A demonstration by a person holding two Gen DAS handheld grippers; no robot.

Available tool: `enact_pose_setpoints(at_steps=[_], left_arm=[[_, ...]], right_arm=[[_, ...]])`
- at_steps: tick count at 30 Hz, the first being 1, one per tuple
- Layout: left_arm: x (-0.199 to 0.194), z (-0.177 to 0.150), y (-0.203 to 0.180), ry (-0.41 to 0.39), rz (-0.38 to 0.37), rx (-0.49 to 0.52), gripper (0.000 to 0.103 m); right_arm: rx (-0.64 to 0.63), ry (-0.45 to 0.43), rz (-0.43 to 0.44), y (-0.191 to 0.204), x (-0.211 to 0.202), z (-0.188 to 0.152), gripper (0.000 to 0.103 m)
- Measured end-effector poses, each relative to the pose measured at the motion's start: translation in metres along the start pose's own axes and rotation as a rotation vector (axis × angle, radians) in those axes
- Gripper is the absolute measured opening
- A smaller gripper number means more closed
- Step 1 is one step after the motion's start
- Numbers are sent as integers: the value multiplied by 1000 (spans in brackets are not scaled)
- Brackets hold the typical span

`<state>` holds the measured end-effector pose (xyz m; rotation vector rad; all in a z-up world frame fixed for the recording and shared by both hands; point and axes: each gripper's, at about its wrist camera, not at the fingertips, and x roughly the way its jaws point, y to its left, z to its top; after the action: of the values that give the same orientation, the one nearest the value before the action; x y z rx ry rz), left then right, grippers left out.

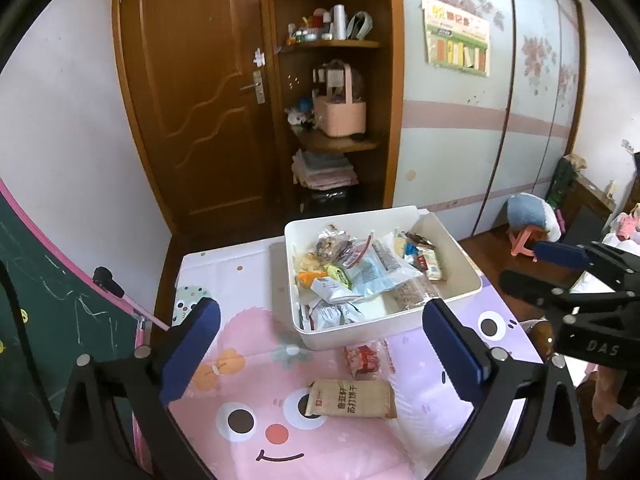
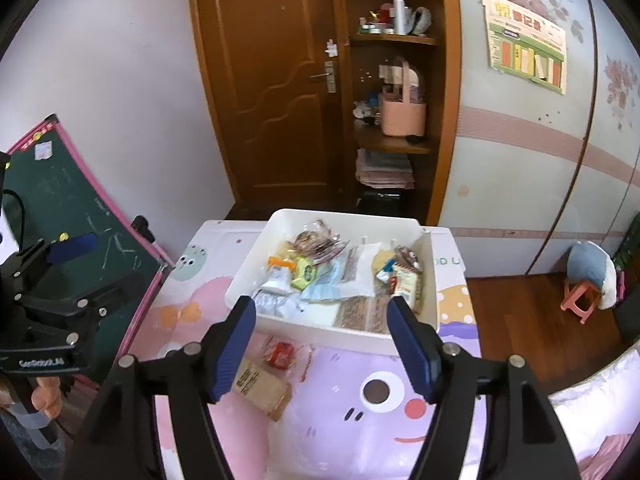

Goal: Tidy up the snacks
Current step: 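Move both tools back toward the cracker pack and red-wrapped snack, then grasp the cream soda-cracker pack with the left tool while the right tool grasps the red-wrapped snack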

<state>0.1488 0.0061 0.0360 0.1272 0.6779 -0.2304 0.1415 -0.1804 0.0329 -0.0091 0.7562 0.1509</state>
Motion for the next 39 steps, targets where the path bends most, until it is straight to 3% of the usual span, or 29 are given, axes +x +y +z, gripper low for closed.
enact_pose_setpoints(at_steps=[5,11,15,23,32,35,39], left_arm=[[7,-29,0,27,-11,18,102],[41,-72,7,83,-16,-8,102],[75,-110,13,161,-54,-54,102],[132,-173,18,357,-58,-229,102],[145,-192,2,421,-49,-290,102],[143,-191,1,422,-51,-314,102],[142,-185,4,425,-49,-352,102]], right_arm=[[-26,29,17,14,11,-20,72],[-30,111,37,23,55,-49,72],[-15,180,48,30,94,-69,72],[5,314,61,45,181,-89,72],[14,428,67,62,246,-97,72],[-21,446,32,65,256,-105,61],[-89,411,36,64,251,-108,56]])
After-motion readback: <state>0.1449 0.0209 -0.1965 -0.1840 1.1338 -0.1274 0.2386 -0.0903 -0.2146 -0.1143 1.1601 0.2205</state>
